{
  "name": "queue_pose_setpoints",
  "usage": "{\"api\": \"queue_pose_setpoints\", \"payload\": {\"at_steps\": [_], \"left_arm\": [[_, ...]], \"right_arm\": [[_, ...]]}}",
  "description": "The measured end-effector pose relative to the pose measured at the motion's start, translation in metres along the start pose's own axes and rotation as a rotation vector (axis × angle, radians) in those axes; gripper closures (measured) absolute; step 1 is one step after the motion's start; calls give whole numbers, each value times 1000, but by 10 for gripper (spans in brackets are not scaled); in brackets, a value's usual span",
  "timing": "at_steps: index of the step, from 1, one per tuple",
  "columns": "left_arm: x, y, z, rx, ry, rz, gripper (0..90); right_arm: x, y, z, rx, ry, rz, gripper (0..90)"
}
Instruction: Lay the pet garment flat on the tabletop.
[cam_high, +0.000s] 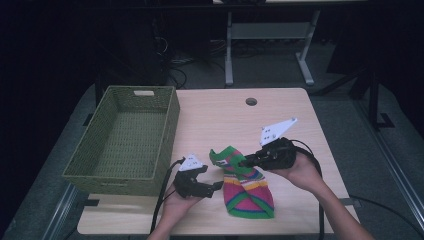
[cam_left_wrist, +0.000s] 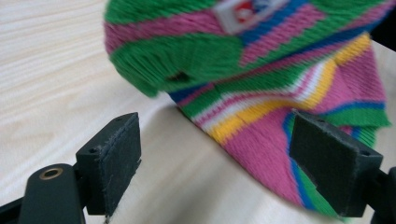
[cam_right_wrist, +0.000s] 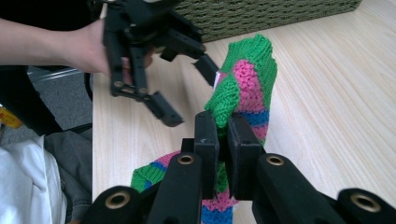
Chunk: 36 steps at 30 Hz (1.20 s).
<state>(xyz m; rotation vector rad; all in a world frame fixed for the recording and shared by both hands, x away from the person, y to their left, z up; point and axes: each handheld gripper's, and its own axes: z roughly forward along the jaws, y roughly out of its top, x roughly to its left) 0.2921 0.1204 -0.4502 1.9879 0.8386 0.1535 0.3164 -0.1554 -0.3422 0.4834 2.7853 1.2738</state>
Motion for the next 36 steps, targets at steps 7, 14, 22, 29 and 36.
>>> {"api": "queue_pose_setpoints", "payload": {"at_steps": [7, 14, 22, 29, 36], "left_arm": [[9, 5, 17, -22, 28, -35, 220], [20, 12, 31, -51, -95, -61, 358], [27, 25, 39, -88, -212, -52, 681], [16, 43, 39, -44, -197, 27, 813], [12, 59, 37, -8, -151, 66, 823]], "right_arm": [[-4, -2, -9, -10, 2, -3, 835], [-10, -7, -15, -13, 5, 9, 835], [-22, -19, -23, -27, -1, 40, 834], [-34, -35, -33, -37, -43, 90, 835], [-44, -55, -39, -44, -106, 150, 835]]}}
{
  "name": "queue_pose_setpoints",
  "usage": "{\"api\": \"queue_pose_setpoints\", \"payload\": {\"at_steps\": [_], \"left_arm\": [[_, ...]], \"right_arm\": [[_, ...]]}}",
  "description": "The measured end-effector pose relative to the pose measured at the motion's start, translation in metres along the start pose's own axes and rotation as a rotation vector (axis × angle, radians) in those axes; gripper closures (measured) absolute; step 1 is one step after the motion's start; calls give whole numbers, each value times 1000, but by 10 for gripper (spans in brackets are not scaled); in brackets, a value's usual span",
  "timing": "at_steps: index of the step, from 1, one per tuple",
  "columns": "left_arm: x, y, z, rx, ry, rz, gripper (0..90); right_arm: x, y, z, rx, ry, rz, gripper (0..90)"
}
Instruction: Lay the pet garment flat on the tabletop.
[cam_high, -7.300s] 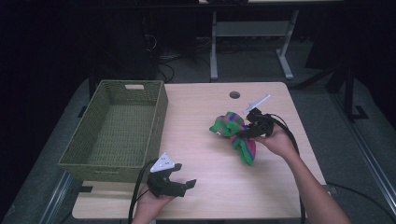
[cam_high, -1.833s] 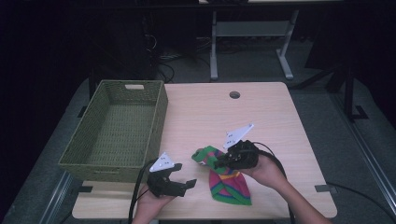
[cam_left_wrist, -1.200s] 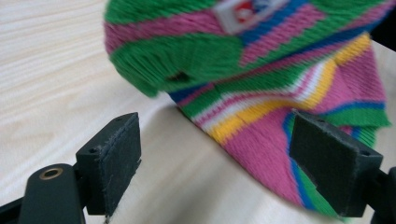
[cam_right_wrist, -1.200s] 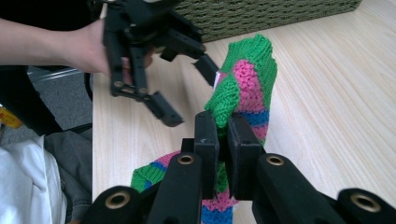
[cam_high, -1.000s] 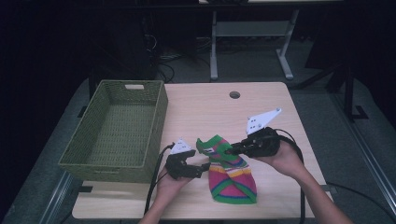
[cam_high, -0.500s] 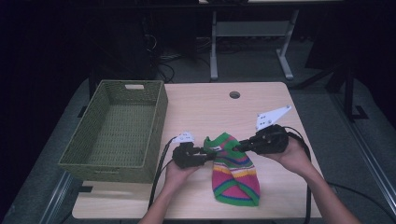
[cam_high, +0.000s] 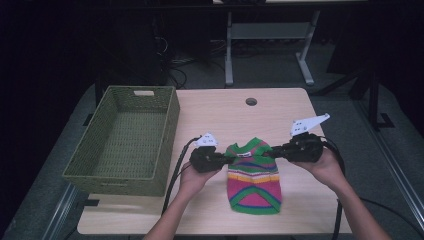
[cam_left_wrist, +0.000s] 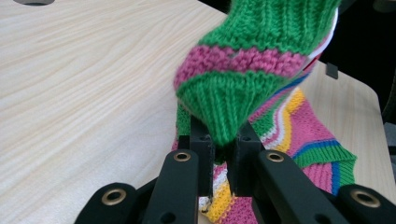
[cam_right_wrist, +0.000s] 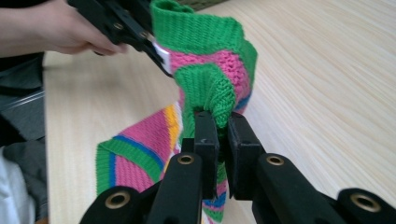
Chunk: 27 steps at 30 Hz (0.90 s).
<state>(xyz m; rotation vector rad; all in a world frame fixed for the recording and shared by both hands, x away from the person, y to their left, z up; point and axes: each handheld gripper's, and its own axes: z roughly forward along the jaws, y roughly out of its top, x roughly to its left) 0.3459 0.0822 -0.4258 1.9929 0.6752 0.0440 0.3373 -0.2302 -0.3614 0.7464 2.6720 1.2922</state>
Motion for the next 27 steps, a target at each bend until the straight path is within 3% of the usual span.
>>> {"api": "queue_pose_setpoints", "payload": {"at_steps": [6, 7, 18, 23, 24, 27], "left_arm": [[6, 8, 4, 29, 36, -13, 822], [8, 9, 6, 39, 52, -12, 827], [29, 15, 18, 101, 127, -50, 831], [32, 12, 25, 98, 147, -71, 828], [32, 12, 26, 94, 164, -75, 805], [36, 12, 29, 81, 226, -119, 513]], "right_arm": [[-9, -6, 6, 4, -49, 38, 835], [-13, -7, 12, 21, -89, 44, 835], [-25, -5, 37, 66, -149, 84, 831], [-30, -4, 43, 77, -183, 88, 826], [-31, -4, 44, 71, -186, 99, 812], [-41, -2, 50, 52, -215, 133, 590]]}}
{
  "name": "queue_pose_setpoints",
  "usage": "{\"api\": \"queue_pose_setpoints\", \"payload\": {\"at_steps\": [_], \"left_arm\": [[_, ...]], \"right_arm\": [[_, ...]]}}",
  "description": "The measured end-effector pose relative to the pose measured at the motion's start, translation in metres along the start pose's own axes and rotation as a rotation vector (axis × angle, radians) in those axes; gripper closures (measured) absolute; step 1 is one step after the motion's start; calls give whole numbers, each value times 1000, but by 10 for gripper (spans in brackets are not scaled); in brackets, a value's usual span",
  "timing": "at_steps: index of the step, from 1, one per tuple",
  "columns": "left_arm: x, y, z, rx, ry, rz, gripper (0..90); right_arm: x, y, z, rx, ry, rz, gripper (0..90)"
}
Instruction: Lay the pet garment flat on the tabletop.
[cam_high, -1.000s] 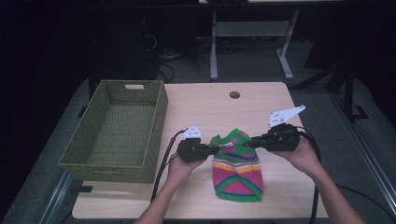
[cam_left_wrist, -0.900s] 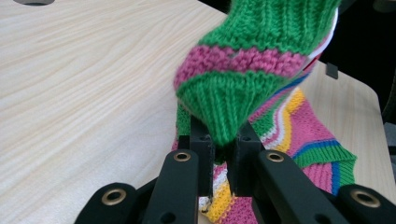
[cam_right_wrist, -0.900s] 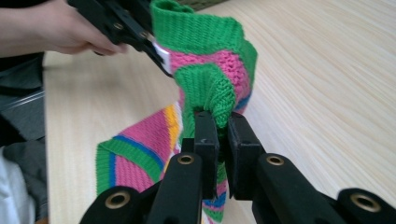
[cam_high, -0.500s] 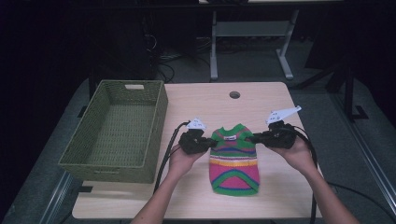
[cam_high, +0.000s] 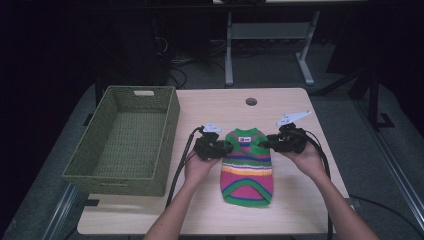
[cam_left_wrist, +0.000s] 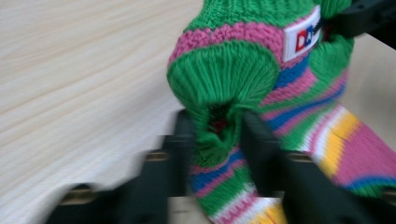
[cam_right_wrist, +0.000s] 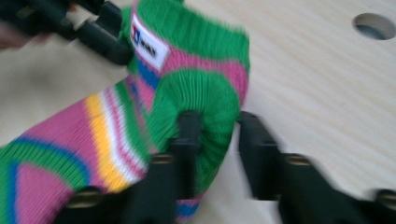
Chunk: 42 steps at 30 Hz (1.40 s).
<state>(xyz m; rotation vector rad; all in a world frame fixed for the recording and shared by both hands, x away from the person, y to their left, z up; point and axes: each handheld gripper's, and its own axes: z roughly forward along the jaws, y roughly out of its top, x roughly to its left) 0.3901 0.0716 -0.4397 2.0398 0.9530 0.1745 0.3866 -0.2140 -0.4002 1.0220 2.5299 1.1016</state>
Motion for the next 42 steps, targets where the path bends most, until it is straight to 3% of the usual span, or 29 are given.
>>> {"api": "queue_pose_setpoints", "payload": {"at_steps": [2, 6, 9, 13, 14, 16, 19, 23, 28, 31, 37, 42], "left_arm": [[2, 0, 1, 0, -9, -29, 456], [0, -1, -1, 19, 5, -6, 409], [-5, -5, 1, 27, -22, 7, 424], [-15, -12, 6, 79, -75, 79, 629], [-15, -12, 6, 79, -75, 79, 705], [-20, -16, 9, 94, -93, 100, 792], [-25, -18, 12, 135, -112, 136, 836], [-26, -21, 17, 168, -78, 151, 835], [-20, -22, 16, 162, -73, 132, 820], [-14, -22, 17, 145, -72, 81, 818], [-12, -21, 18, 137, -70, 60, 776], [-12, -21, 18, 139, -72, 61, 769]], "right_arm": [[-5, 4, 4, -21, -21, 16, 548], [-6, 9, 8, -12, -36, 13, 497], [-4, 3, 12, 46, -14, -1, 539], [1, -10, 17, 128, 40, 5, 702], [1, -10, 17, 128, 40, 5, 702], [4, -19, 23, 181, 79, -12, 802], [6, -26, 30, 217, 86, -28, 846], [8, -31, 42, 254, 83, -37, 846], [4, -30, 46, 216, 80, -4, 812], [2, -29, 50, 194, 67, 11, 786], [-3, -31, 52, 160, 73, 54, 752], [-5, -32, 51, 148, 85, 60, 732]]}}
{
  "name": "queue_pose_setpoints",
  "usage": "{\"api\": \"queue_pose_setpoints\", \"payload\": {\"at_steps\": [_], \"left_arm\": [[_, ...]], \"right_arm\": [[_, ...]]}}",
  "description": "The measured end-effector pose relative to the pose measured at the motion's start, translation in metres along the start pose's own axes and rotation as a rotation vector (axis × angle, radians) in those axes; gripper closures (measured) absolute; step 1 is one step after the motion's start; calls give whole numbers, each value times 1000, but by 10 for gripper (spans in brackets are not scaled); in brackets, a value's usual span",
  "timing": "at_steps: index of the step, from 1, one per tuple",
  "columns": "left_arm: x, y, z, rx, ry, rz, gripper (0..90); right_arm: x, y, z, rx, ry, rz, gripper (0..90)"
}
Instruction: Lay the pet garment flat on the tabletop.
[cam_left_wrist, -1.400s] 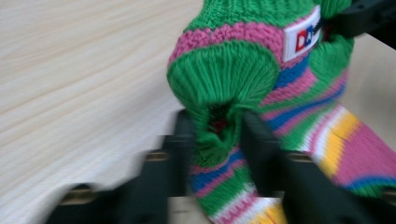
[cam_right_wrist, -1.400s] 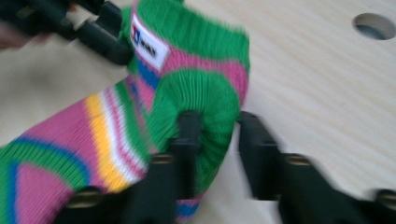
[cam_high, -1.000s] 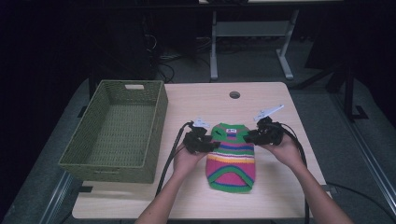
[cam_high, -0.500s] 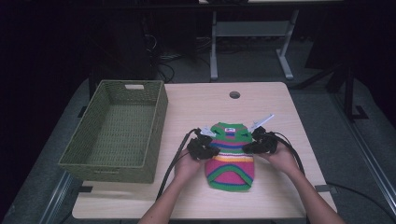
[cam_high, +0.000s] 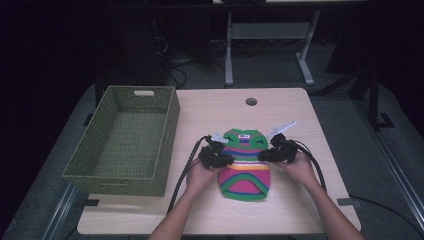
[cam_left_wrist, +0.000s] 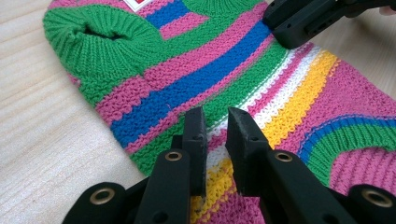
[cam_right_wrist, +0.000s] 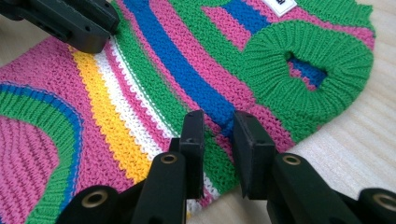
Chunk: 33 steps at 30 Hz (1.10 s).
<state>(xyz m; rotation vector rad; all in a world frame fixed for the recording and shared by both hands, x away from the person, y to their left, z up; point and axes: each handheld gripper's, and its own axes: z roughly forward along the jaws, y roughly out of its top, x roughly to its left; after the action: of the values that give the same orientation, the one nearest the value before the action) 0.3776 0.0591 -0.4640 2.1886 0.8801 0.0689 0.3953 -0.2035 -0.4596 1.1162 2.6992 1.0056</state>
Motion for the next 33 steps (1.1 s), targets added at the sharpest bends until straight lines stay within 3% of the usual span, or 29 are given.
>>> {"api": "queue_pose_setpoints", "payload": {"at_steps": [15, 19, 22, 24, 27, 33], "left_arm": [[-3, 0, 0, 2, 2, 6, 731], [-5, 1, -1, 23, 15, 44, 714], [-8, 2, -3, 37, 33, 78, 711], [-10, 2, -4, 27, 30, 77, 704], [-11, 3, -7, 17, 17, 78, 695], [-11, 3, -14, 0, 5, 70, 673]], "right_arm": [[2, 0, 0, 1, 4, 10, 676], [2, 1, 0, 7, 8, -6, 638], [2, 1, 0, 1, 24, 13, 601], [3, 2, 1, 8, 27, 9, 582], [10, 4, -3, 4, -10, -41, 573], [10, 4, -5, 2, 30, -23, 529]]}}
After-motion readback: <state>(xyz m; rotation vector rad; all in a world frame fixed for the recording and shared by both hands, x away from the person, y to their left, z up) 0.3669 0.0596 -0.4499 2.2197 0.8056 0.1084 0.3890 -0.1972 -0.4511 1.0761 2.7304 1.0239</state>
